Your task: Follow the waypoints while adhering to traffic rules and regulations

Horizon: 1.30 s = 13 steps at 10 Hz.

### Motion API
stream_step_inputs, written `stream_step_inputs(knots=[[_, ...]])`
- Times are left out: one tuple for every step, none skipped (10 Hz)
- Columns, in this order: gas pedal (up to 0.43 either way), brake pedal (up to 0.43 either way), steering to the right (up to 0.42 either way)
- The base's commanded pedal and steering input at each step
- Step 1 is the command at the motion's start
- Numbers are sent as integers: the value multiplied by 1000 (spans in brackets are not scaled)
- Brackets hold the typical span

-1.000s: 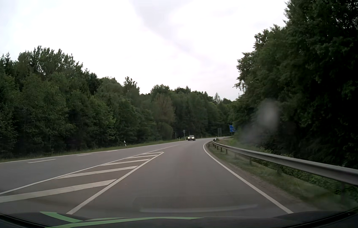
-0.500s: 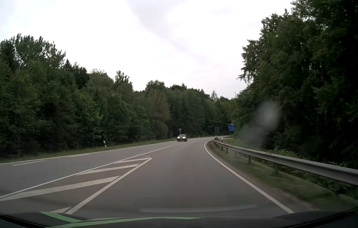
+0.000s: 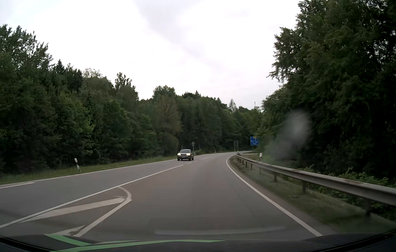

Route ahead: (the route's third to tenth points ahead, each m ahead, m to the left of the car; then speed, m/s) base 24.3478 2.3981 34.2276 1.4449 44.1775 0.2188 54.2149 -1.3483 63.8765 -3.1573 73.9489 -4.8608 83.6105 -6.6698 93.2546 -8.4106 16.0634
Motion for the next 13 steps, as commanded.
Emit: stream_step_inputs(knots=[[177, 0, 14], [177, 0, 14], [177, 0, 14], [189, 0, 13], [189, 0, 13], [197, 0, 13], [197, 0, 14], [209, 0, 13], [209, 0, 13], [209, 0, 12], [209, 0, 12], [209, 0, 12], [209, 0, 11]])
